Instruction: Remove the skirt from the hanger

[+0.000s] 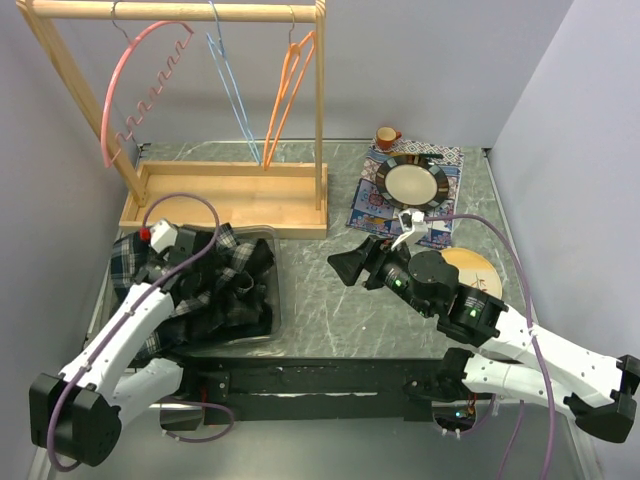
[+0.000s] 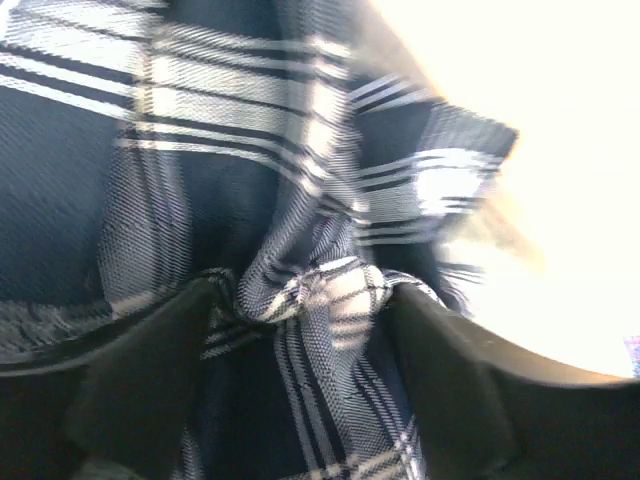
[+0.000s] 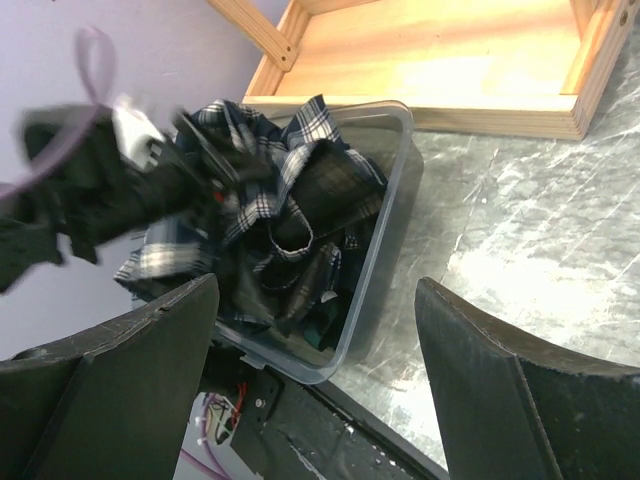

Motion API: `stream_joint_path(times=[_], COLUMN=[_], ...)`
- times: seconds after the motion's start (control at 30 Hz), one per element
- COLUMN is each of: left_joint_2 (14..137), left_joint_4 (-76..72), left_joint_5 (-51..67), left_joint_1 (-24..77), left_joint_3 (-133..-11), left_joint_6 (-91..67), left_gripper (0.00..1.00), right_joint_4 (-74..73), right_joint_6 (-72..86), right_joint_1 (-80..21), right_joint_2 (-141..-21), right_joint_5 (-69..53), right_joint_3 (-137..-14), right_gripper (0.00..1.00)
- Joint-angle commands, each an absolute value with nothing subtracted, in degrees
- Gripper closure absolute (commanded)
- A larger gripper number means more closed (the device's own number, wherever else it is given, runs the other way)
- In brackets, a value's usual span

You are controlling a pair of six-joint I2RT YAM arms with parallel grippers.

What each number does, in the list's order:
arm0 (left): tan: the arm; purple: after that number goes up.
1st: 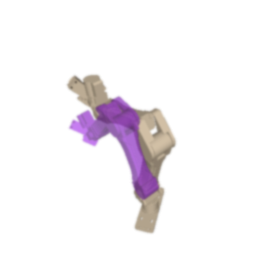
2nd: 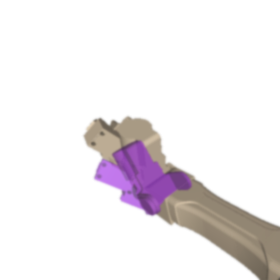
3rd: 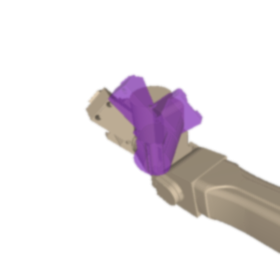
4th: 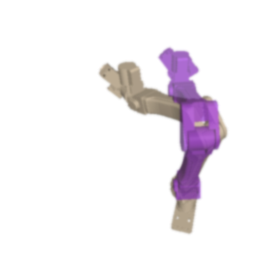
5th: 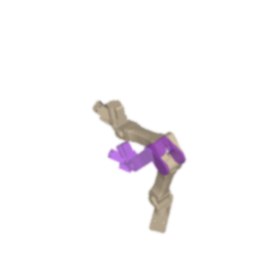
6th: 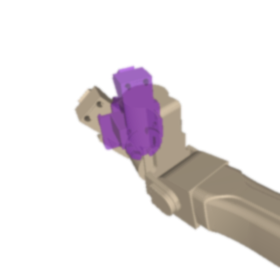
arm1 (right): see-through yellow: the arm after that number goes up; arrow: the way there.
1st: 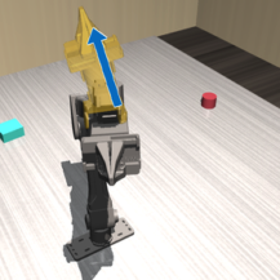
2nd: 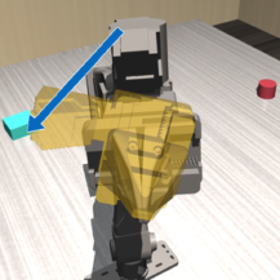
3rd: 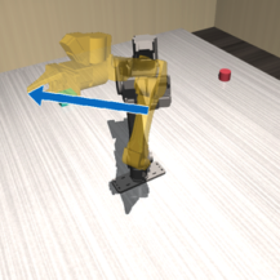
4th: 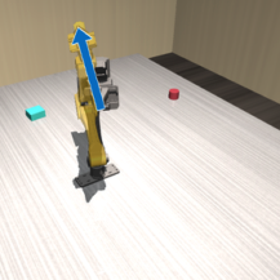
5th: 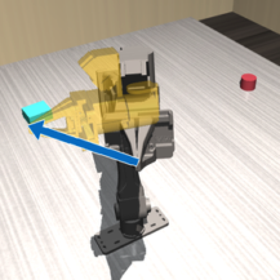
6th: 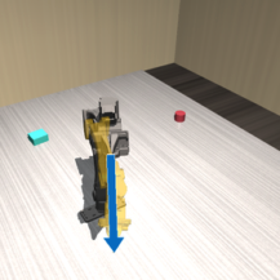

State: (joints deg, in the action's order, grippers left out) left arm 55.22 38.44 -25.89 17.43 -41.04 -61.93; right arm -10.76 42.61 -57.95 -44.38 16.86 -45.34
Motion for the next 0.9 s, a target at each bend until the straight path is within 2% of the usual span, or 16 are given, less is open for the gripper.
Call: stream_joint_path(times=[0.0, 0.07, 0.17, 0.33, 0.47, 0.6, 0.67, 0.73, 0.87], left_joint_2=[51.7, 51.7, 54.3, 57.5, 55.5, 55.3, 56.8, 58.0, 57.9], left_joint_4=[45.7, 49.4, 56.7, 60.1, 55.8, 46.1, 44.6, 46.9, 55.0], left_joint_5=[-31.0, -34.0, -38.9, -40.8, -39.8, -23.2, -22.2, -25.5, -33.2], left_joint_1=[16.9, 16.8, 16.7, 16.3, 10.9, 6.4, 6.4, 6.4, 6.4], left_joint_3=[-53.8, -57.5, -65.2, -64.5, -52.2, -38.9, -35.7, -36.8, -49.9], left_joint_6=[-57.4, -55.3, -56.8, -59.9, -63.8, -67.7, -69.7, -70.5, -69.4], left_gripper=[0.16, 0.11, 0.1, 0.09, 0.09, 0.11, 0.12, 0.09, 0.02], right_joint_4=[-9.4, -9.1, -9.2, -9.0, -8.9, -6.6, -7.6, -9.5, -9.1], right_joint_6=[43.7, 43.8, 43.3, 43.3, 43.6, 44.2, 44.2, 43.8, 42.0], right_joint_1=[-57.7, -57.7, -57.7, -57.7, -57.7, -57.7, -57.8, -57.7, -57.7], right_joint_2=[-42.6, -42.3, -42.3, -41.7, -42.0, -42.5, -43.2, -43.5, -42.7], right_joint_5=[17.4, 17.5, 17.6, 17.3, 16.5, 16.3, 16.8, 17.5, 19.5], right_joint_3=[-46.8, -46.3, -46.5, -46.6, -45.6, -41.8, -41.7, -42.8, -42.9], right_gripper=[0.14, 0.14, 0.14, 0.14, 0.14, 0.14, 0.14, 0.14, 0.13])
